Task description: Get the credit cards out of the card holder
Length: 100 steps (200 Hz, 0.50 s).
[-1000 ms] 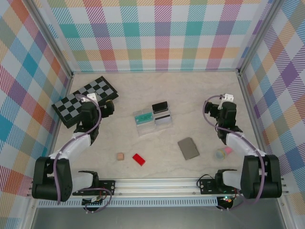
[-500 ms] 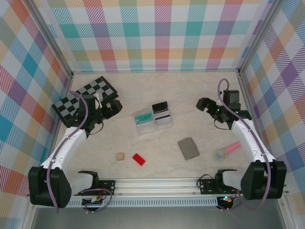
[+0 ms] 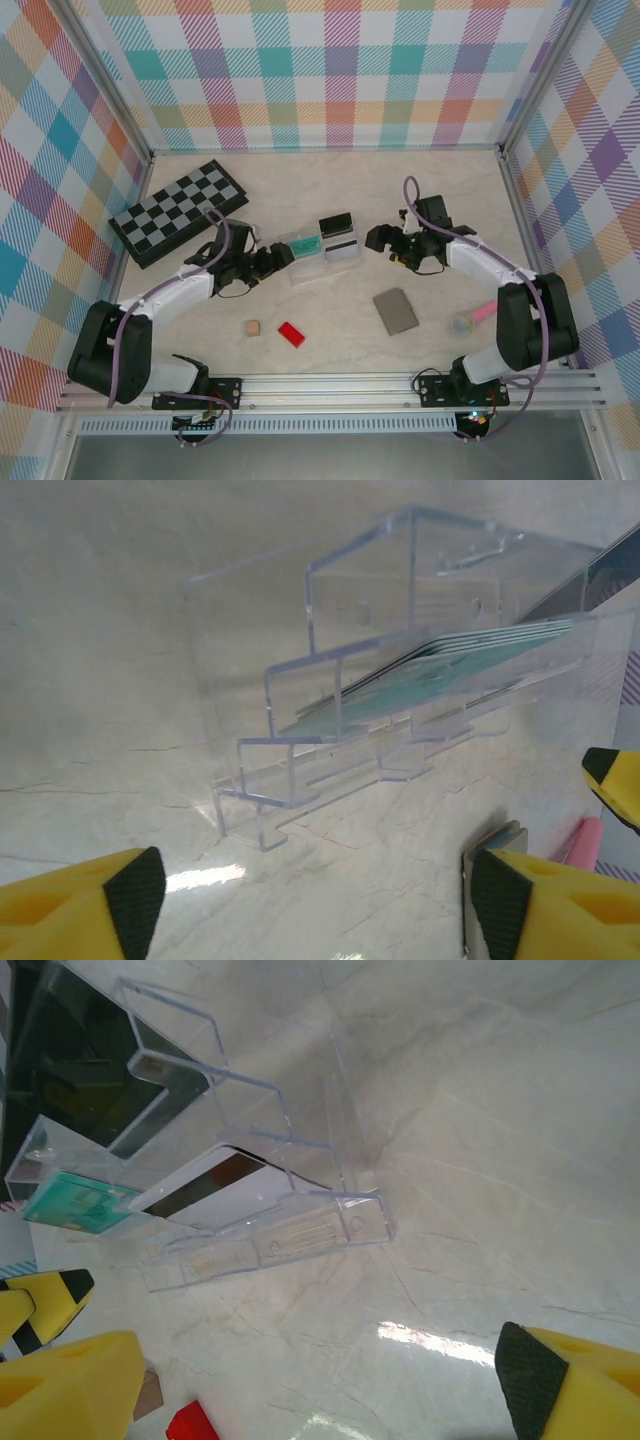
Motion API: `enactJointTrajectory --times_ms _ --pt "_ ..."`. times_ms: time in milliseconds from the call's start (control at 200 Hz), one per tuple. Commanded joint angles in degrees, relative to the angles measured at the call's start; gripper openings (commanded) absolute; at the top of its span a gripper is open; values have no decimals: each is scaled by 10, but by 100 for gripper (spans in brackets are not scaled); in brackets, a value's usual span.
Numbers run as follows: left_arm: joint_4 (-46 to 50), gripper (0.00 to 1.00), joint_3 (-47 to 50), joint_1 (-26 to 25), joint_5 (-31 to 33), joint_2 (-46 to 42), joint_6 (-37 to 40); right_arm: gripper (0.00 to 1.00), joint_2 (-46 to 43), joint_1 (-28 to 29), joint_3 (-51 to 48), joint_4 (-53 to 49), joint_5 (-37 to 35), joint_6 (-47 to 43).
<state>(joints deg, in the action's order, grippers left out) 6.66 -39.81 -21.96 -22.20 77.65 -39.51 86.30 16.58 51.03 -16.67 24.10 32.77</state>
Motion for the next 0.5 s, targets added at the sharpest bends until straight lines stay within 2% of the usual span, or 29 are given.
enactJointTrajectory --times_ms 0,185,495 --pt "-64 76 1 -19 8 27 -24 88 37 8 21 51 30 16" --pt "-96 67 -14 -30 10 73 -33 85 94 19 43 73 37 16" --pt "-151 64 -57 -33 -9 128 -53 79 168 29 84 115 87 25"
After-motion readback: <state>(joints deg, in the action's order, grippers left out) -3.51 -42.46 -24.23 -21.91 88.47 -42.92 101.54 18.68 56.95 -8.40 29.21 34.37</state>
